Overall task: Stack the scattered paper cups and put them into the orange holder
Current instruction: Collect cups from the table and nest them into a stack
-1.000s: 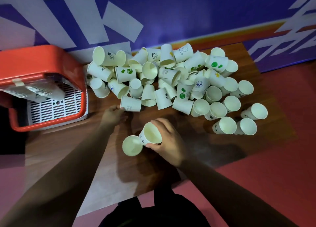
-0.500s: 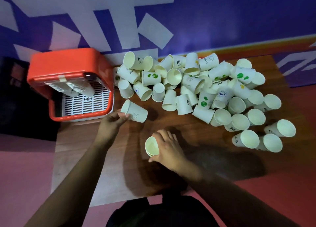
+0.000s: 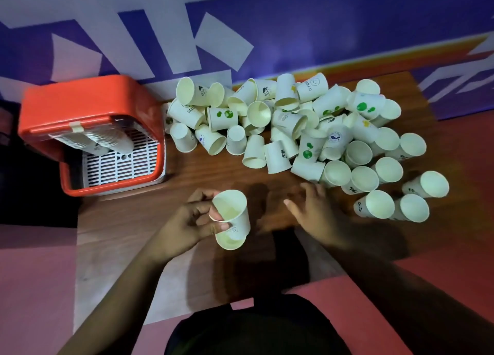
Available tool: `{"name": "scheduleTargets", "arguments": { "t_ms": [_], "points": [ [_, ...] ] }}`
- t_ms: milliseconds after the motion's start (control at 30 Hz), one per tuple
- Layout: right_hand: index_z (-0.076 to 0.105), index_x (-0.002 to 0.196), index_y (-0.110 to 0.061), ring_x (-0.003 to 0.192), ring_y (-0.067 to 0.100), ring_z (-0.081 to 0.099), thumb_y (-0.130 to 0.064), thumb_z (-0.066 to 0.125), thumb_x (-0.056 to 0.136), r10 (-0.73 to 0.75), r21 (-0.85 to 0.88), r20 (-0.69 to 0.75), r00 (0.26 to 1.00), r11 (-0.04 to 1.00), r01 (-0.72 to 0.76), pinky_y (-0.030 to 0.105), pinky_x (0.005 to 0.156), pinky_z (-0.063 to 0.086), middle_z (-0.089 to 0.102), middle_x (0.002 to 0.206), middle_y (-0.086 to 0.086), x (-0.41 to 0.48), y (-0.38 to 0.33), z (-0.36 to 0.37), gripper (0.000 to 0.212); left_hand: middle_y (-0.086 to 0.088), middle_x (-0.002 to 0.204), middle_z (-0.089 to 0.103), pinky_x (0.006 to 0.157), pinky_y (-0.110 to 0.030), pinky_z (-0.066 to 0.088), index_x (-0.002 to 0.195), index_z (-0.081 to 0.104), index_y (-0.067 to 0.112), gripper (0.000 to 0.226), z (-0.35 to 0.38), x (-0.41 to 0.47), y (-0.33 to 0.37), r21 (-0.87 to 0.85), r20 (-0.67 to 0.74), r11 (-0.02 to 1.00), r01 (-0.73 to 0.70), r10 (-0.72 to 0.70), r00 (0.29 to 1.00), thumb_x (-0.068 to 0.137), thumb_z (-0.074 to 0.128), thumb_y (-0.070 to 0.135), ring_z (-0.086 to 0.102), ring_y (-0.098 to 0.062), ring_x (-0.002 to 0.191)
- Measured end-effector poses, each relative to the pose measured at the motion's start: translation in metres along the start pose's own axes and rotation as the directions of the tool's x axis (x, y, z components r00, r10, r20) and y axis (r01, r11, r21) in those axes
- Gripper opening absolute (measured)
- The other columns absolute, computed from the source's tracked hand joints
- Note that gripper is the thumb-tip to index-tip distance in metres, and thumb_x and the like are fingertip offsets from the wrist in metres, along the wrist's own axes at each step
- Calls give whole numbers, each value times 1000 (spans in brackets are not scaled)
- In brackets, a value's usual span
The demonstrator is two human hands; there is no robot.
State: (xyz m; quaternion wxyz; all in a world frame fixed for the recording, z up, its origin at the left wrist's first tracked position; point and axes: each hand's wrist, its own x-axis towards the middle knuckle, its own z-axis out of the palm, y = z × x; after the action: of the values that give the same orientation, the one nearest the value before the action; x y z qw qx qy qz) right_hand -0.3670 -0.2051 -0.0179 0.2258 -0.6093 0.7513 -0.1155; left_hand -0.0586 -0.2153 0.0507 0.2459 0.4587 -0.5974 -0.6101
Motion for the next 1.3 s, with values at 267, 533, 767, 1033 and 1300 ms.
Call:
{"name": "scheduleTargets", "arguments": {
  "t_ms": [267, 533, 767, 1033, 1300],
  "points": [
    [45, 123, 8, 114, 41, 51, -34, 64, 88, 433, 310, -61, 899, 865, -395, 41, 90, 47, 54, 121, 31, 49, 25, 1, 57, 10, 132, 50, 102, -26, 45, 82, 72, 27, 17, 9, 8, -44, 407, 60, 913, -30, 6, 998, 75, 84, 17, 49, -7, 127],
    [50, 119, 3, 106, 40, 60, -18, 50, 94, 522, 265, -35, 852, 827, -496, 37, 76, 46, 62, 117, 23, 81, 18, 3, 32, 6, 139, 51, 93, -3, 36, 86, 79, 14, 13, 44, 21, -74, 390, -125, 912, 127, -84, 989, 76, 82, 6, 51, -7, 122],
    [67, 105, -2, 95, 39, 65, -17, 53, 92, 387, 157, -190, 902, 919, -361, 35, 76, 49, 71, 97, 19, 65, 37, -8, 25, 13, 139, 41, 106, -30, 43, 90, 72, 12, 16, 73, 49, -77, 419, -92, 908, -31, 76, 993, 78, 80, 6, 49, -18, 133],
    [68, 86, -9, 70, 22, 62, -20, 66, 88, 234, 338, -336, 913, 934, -115, 35, 68, 48, 65, 71, 5, 12, 16, -33, 11, 6, 121, 52, 99, -38, 48, 107, 48, 30, 40, 63, 83, -56, 252, -17, 967, -31, 36, 999, 79, 69, 50, 53, -14, 116],
    [76, 79, -17, 104, -2, 52, -19, 78, 77, -37, 411, -314, 949, 896, 171, 8, 84, 41, 47, 115, 1, -17, -25, -35, 4, -16, 122, 51, 98, -36, 39, 124, 51, 6, 43, 15, 165, -53, 492, -336, 854, 170, 7, 942, 90, 69, 25, 45, -32, 120]
  ]
}}
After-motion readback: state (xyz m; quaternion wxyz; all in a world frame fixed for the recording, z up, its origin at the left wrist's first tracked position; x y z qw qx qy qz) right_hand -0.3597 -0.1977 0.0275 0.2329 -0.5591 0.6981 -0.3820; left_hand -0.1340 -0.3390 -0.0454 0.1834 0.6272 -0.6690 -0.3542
